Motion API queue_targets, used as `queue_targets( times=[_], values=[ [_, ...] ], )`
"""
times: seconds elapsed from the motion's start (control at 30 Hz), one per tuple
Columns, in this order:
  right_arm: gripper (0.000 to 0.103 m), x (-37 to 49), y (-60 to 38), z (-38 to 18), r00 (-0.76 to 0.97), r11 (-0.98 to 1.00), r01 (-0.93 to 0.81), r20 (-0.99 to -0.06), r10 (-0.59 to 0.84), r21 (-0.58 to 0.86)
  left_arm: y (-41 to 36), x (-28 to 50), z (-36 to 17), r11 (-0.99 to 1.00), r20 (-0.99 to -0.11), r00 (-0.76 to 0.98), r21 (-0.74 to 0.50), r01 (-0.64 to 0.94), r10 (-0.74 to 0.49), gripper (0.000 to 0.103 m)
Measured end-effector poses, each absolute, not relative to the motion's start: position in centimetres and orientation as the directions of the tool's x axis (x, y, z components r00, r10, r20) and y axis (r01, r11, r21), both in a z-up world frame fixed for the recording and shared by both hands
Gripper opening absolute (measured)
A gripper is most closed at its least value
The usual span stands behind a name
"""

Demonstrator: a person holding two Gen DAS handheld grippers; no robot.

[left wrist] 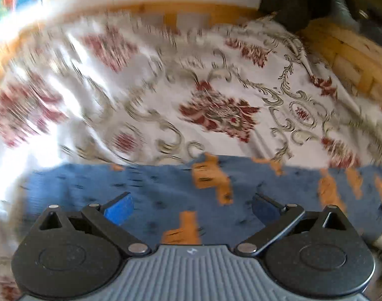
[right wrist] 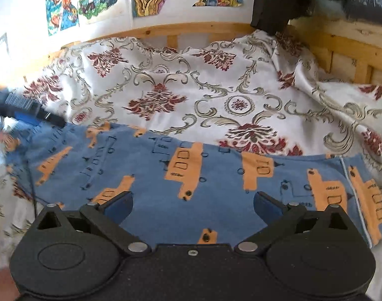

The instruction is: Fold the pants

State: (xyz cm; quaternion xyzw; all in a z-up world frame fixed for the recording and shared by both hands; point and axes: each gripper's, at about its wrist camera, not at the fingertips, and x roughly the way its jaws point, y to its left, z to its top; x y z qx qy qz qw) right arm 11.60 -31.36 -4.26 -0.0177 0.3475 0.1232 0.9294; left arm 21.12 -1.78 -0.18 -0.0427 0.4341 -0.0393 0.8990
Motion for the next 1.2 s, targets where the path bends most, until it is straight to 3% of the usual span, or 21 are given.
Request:
queue_targets(
  times=[0.17,0.3,0.37,0.4,0.43,0.53,0.6,0.73,0.83,0.97,1.2],
  values=[
    [0.102,13.7,-31.0,-3.8,0.75,0.933,-0.359,-0.606,0.264,-0.038,1.3,25.5,-3.0,0.876,-0.828,0.501,-0.414,-0.246,-0.251,0.098],
    [0.101,19.3,-30.4,-2.9,0.728,0.854,-0.513,-0.571,0.379,-0.086,3.3,27.5,-6.7,0.776,-0.891,0.366,-0.426,-0.464,-0.27,0.073],
    [0.097,22.7,-30.1,-2.6,0.704,0.832,-0.552,-0.567,0.427,-0.058,3.2,27.8,-6.6,0.787,-0.9,0.368,-0.396,-0.472,-0.233,0.055],
    [0.092,24.5,-30.0,-2.4,0.679,0.815,-0.579,-0.569,0.464,-0.025,2.9,27.9,-6.5,0.805,-0.911,0.363,-0.359,-0.472,-0.193,0.025],
    [0.089,26.4,-29.9,-2.4,0.638,0.79,-0.613,-0.576,0.512,0.024,2.8,27.8,-6.7,0.821,-0.922,0.353,-0.323,-0.47,-0.16,0.01],
    [0.07,30.9,-28.7,-2.4,0.48,0.705,-0.683,-0.61,0.63,0.19,3.5,26.2,-7.3,0.814,-0.894,0.406,-0.373,-0.446,-0.188,0.007],
    [0.05,33.4,-27.2,-3.0,0.36,0.632,-0.716,-0.618,0.699,0.297,4.1,24.5,-7.6,0.83,-0.855,0.477,-0.411,-0.378,-0.206,0.007],
    [0.046,36.5,-23.0,-4.6,0.176,0.51,-0.751,-0.617,0.767,0.419,4.9,22.6,-8.5,0.815,-0.795,0.555,-0.478,-0.328,-0.244,0.006],
    [0.044,37.1,-19.8,-5.5,0.102,0.449,-0.801,-0.65,0.753,0.395,5.3,22.6,-8.5,0.802,-0.792,0.552,-0.495,-0.333,-0.26,0.006],
    [0.006,36.8,-17.3,-6.6,0.049,0.403,-0.85,-0.712,0.7,0.338,5.6,22.4,-8.5,0.796,-0.785,0.562,-0.503,-0.336,-0.259,0.004],
    [0.005,34.3,-17.0,-5.2,0.012,0.351,-0.875,-0.711,0.703,0.332,6.0,22.0,-9.0,0.789,-0.765,0.58,-0.528,-0.315,-0.28,0.003]
  ],
)
